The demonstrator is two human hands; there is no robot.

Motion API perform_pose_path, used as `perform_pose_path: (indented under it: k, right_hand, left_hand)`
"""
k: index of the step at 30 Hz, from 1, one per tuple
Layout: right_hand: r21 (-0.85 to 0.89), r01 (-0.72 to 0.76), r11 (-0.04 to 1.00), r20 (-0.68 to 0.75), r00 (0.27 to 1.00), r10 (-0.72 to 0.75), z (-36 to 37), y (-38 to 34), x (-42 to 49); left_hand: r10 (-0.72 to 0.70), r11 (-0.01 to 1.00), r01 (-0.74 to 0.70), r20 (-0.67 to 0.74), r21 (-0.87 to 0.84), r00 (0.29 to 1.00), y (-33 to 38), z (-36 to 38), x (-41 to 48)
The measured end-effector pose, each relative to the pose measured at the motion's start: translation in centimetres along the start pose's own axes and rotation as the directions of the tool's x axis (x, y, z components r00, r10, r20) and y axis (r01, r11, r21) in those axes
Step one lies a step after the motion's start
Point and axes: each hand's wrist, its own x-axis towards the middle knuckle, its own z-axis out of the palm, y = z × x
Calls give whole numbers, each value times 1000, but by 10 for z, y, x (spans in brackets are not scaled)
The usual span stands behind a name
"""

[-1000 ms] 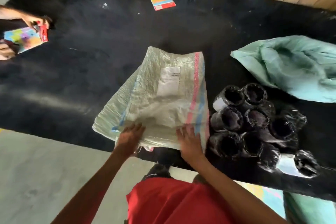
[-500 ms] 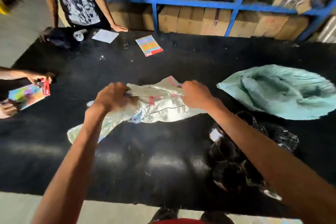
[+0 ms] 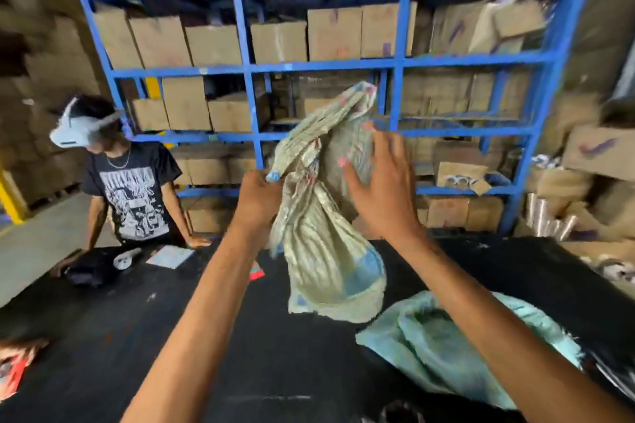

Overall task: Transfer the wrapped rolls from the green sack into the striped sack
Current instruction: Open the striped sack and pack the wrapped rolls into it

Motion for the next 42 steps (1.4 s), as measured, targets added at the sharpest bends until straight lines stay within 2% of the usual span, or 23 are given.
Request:
perform_pose_path:
  k: [1,3,4,5,8,9,11,14,17,19,21,24,26,28,29,30,32,35,36,37,38,40,42]
  right_hand:
    - [44,-132,990,158,980,124,-16,13,5]
    - [98,-362,927,491,828,271,-38,37,10]
    - [91,-379,921,569,779,264,-51,51,14]
    - [33,-343,939,578,773,262,-65,68,17]
    - [-232,-234,944,506,800,322,-107,111,31]
    - [-276,-218,936,464,822,329,-122,127,37]
    - [-233,-206,950,437,851,292,-142,159,48]
    - [-120,-202,972,488,841,235,-160,215,65]
    - [-170,-236,957,449,846,288,-174,282,81]
    - [-230,-275,934,380,858,346,-181,320,87]
    - [-279,-280,918,330,870,366,-188,340,86]
    - [-295,-267,917,309,882,357,-187,359,87]
    - [-301,-277,913,293,884,365,-180,367,92]
    - [-326,-299,897,267,881,391,-175,371,105]
    - [-333,-302,893,259,882,394,-174,372,114]
    - [-330,-314,890,260,876,405,-173,372,124]
    - [-317,-366,875,266,852,452,-173,372,146]
    - [-280,-460,843,323,781,534,-173,373,178]
    - [-266,-493,828,326,762,559,-173,374,189]
    - [-259,-516,817,309,757,576,-173,376,200]
    - [-248,-534,808,281,759,588,-172,378,209]
    - [-201,-535,821,180,803,568,-169,387,222]
    - [-16,-475,880,42,879,475,-169,391,222]
  left_hand:
    - [1,997,-3,-29,-80,1000,3,26,9]
    - [-32,980,19,-62,-198,998,5,63,24]
    - [-31,976,15,-70,-218,997,6,84,31]
    - [-17,975,4,-56,-223,998,5,105,38]
    - [152,974,-146,25,-174,988,14,166,38]
    - [186,970,-171,76,-171,980,15,184,39]
    - [220,972,-201,176,-122,959,13,211,41]
    - [102,990,-123,242,72,965,5,235,55]
    - [-57,967,-21,293,255,954,-4,248,68]
    - [-87,848,-91,305,523,949,-11,250,77]
    - [-89,710,-89,214,698,973,-21,253,83]
    - [98,649,-97,44,754,994,-31,267,88]
    - [210,492,-149,49,858,976,-32,273,93]
    - [232,287,-210,145,935,962,-24,279,101]
    - [232,236,-213,158,948,960,-17,280,104]
    - [238,229,-229,174,946,956,-11,281,108]
    - [144,296,-214,178,931,973,-5,280,127]
    - [-159,484,-163,270,860,950,-5,271,174]
    - [-225,521,-136,289,843,931,-1,270,186]
    - [-235,504,-125,275,855,932,7,270,191]
    - [-204,457,-122,237,881,950,17,271,193]
    - [-20,338,-177,195,924,981,35,274,194]
    - [152,314,-235,195,920,969,46,271,200]
